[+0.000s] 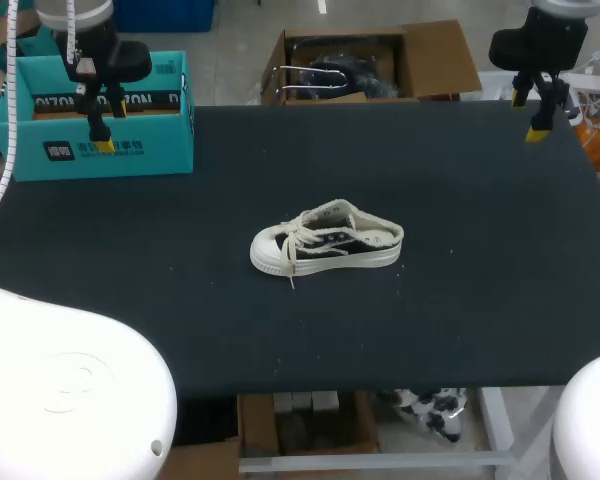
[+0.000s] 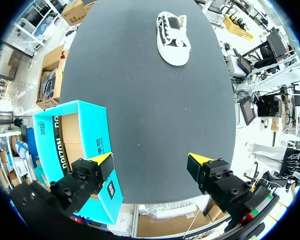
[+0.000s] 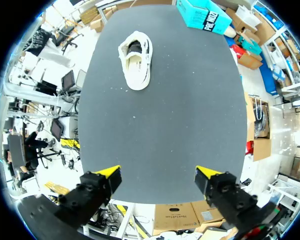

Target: Open the shoe tongue, take the insole out of the shoe, put the insole back into the shoe, and pack the shoe into the shoebox

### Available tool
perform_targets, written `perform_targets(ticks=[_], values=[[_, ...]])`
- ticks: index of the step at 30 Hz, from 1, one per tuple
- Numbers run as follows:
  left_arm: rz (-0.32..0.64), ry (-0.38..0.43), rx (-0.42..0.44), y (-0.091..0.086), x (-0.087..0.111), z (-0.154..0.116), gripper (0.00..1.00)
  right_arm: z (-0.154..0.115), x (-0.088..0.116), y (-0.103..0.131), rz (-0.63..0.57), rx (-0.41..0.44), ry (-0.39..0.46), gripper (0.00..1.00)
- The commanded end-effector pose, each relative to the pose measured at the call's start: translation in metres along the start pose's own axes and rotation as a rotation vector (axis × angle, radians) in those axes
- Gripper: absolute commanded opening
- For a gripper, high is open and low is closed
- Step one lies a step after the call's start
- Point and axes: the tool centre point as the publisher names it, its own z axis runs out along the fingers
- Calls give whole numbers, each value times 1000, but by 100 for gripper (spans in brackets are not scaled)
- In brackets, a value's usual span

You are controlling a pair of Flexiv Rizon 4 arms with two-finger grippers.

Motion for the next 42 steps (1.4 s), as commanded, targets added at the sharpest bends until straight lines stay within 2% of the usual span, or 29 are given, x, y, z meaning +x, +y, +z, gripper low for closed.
perform_targets(ticks=[1,27,29,31,32,35,36,41,42], values=[[0,0,-1,0,0,0,100,0,0,0,0,0,0,100],[0,0,-1,0,0,0,100,0,0,0,0,0,0,100],[2,-8,4,-9,1,-1,100,0,0,0,0,0,0,100],[-29,-15,-7,-17,0,-1,100,3,-1,2,2,-46,-7,100],[-39,6,28,-19,0,-1,100,4,0,4,32,-64,-14,100],[-161,7,21,-29,0,2,100,14,4,9,66,-124,-20,100],[-227,17,14,-33,0,3,100,19,6,11,66,-124,-18,100],[-481,91,48,-50,5,6,100,39,17,24,125,-244,-8,100],[-553,99,27,-54,5,8,100,43,20,29,120,-260,-11,100]])
